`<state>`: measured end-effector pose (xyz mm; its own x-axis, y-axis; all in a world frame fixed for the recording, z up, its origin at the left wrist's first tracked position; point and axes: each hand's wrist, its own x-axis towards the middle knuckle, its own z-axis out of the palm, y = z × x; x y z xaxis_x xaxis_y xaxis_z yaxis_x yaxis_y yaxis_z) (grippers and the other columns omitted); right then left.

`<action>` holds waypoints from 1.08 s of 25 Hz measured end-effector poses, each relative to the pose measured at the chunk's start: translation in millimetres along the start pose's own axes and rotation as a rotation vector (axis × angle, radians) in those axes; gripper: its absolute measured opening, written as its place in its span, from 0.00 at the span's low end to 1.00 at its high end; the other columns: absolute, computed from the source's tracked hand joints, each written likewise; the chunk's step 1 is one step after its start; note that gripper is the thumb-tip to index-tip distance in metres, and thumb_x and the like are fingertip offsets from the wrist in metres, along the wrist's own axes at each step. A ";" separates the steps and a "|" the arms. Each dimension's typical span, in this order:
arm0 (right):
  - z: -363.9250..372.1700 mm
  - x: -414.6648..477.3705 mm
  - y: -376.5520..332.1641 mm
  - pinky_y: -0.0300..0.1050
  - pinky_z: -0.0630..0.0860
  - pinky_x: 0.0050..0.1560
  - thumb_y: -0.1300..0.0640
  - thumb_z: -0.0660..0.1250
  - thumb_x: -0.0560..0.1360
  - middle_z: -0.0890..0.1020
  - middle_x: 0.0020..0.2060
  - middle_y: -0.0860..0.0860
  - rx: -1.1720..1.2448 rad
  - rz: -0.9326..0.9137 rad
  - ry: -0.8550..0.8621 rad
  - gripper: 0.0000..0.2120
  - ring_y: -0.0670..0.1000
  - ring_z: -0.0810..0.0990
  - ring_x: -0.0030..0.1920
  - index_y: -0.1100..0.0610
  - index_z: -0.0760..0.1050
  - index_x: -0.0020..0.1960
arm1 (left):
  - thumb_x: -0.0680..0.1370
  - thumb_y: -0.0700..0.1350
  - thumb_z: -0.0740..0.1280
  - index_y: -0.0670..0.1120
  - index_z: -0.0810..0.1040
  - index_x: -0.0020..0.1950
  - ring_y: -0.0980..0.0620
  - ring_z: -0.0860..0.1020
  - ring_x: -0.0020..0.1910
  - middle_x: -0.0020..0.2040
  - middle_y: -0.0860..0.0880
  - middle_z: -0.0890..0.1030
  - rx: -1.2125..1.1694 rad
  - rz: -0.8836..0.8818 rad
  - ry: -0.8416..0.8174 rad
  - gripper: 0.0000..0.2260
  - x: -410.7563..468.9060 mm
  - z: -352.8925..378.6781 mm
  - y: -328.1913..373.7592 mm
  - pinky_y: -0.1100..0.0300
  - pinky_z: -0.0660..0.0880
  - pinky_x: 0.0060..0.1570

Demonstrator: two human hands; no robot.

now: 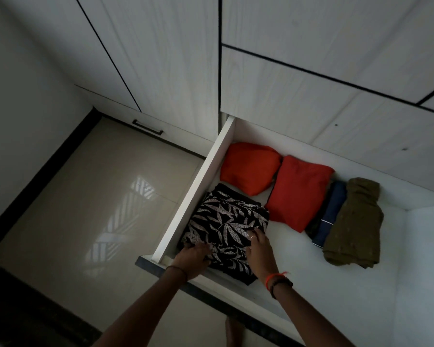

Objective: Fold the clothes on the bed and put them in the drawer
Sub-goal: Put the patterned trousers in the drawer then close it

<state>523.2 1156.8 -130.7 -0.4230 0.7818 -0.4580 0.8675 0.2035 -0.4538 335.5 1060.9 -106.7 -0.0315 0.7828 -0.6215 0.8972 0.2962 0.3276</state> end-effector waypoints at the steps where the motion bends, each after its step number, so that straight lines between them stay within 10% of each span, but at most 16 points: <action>1: 1.2 -14.1 -2.5 0.44 0.63 0.73 0.63 0.59 0.80 0.60 0.75 0.57 0.027 -0.009 -0.004 0.22 0.54 0.60 0.74 0.59 0.63 0.73 | 0.82 0.46 0.57 0.46 0.72 0.69 0.48 0.71 0.68 0.70 0.46 0.72 -0.018 0.015 -0.020 0.16 -11.9 -3.6 5.9 0.58 0.65 0.64; 11: 15.7 -124.8 -6.3 0.31 0.68 0.59 0.46 0.58 0.79 0.79 0.60 0.50 0.037 -0.049 -0.140 0.20 0.46 0.78 0.61 0.53 0.71 0.67 | 0.80 0.49 0.60 0.50 0.74 0.67 0.44 0.74 0.64 0.66 0.47 0.76 0.161 0.214 -0.144 0.16 -82.5 -2.7 46.6 0.54 0.70 0.62; 15: 20.2 -139.1 12.1 0.21 0.50 0.64 0.20 0.50 0.64 0.64 0.64 0.26 0.037 -0.196 -0.199 0.46 0.39 0.62 0.71 0.51 0.70 0.69 | 0.64 0.60 0.68 0.62 0.83 0.46 0.65 0.81 0.38 0.40 0.63 0.83 0.235 0.252 -0.141 0.12 -83.0 3.7 51.5 0.70 0.75 0.35; 19: 22.6 -146.9 23.5 0.31 0.45 0.72 0.56 0.61 0.80 0.51 0.76 0.44 -0.036 -0.289 -0.228 0.24 0.49 0.51 0.77 0.59 0.63 0.74 | 0.62 0.56 0.55 0.62 0.80 0.28 0.65 0.73 0.19 0.23 0.63 0.75 0.371 0.263 0.049 0.14 -76.5 21.3 52.4 0.71 0.63 0.17; 27: -2.5 -144.3 4.8 0.45 0.55 0.75 0.54 0.58 0.81 0.52 0.78 0.49 0.001 -0.168 -0.265 0.24 0.47 0.53 0.77 0.51 0.59 0.76 | 0.61 0.51 0.53 0.56 0.79 0.24 0.62 0.72 0.17 0.21 0.59 0.74 0.329 0.261 0.132 0.15 -77.1 9.1 64.4 0.67 0.62 0.15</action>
<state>589.1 1046.4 -64.9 -0.6140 0.5562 -0.5600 0.7795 0.3161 -0.5407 399.7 1014.7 -44.2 0.1778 0.8779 -0.4447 0.9744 -0.0939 0.2043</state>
